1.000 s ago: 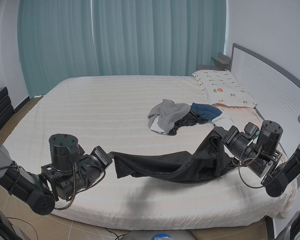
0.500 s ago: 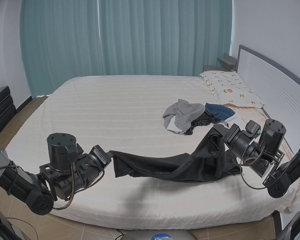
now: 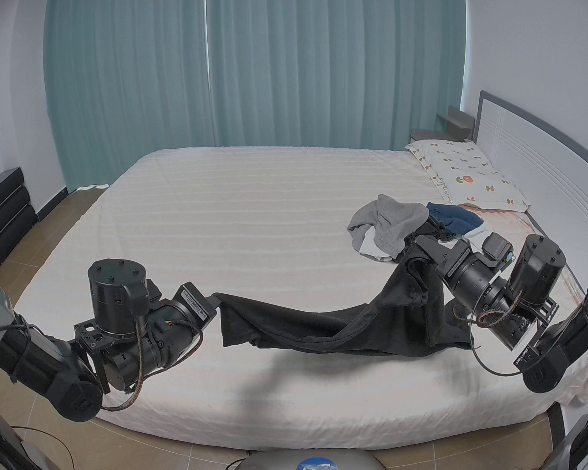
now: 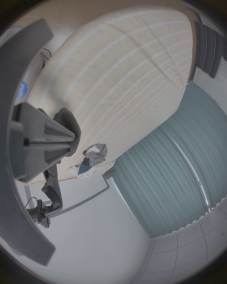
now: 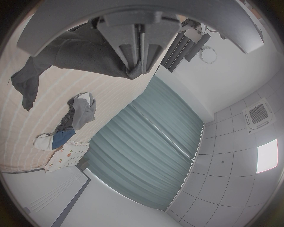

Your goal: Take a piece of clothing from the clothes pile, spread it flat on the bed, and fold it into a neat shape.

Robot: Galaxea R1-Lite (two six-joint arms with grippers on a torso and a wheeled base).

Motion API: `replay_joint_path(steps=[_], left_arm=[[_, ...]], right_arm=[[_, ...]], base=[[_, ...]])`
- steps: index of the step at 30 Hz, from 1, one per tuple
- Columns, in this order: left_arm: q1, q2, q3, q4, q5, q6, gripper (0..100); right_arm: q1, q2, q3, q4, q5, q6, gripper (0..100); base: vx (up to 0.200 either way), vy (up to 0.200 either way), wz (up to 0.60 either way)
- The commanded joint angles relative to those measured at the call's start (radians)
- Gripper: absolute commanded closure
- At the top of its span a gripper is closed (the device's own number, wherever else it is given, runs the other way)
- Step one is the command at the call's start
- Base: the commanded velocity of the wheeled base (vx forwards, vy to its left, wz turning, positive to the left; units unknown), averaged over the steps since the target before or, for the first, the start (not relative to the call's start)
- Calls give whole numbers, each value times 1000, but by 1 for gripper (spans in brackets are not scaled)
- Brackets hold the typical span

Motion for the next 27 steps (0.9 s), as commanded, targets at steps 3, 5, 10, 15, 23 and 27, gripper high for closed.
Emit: replay_joint_path(steps=[3,5,10,15,23,27], left_arm=[[0,1,0,1,1,0,100],[0,1,0,1,1,0,100],[0,-1,0,-1,4,0,100],[0,-1,-2,-4,5,0,100],[-8,5,8,-4,4,0,100],[-11,1,8,-4,1,0,100]], right_arm=[[2,5,1,0,4,2,100],[2,9,3,0,4,2,100],[5,-2,9,-2,6,2,100],[13,-2,12,-2,6,2,100],[12,-7,15,-3,6,0,100],[7,-8,17,-3,-8,-17,100]], base=[[0,200,0],[0,200,0],[0,200,0],[0,200,0],[0,125,0],[0,0,0]])
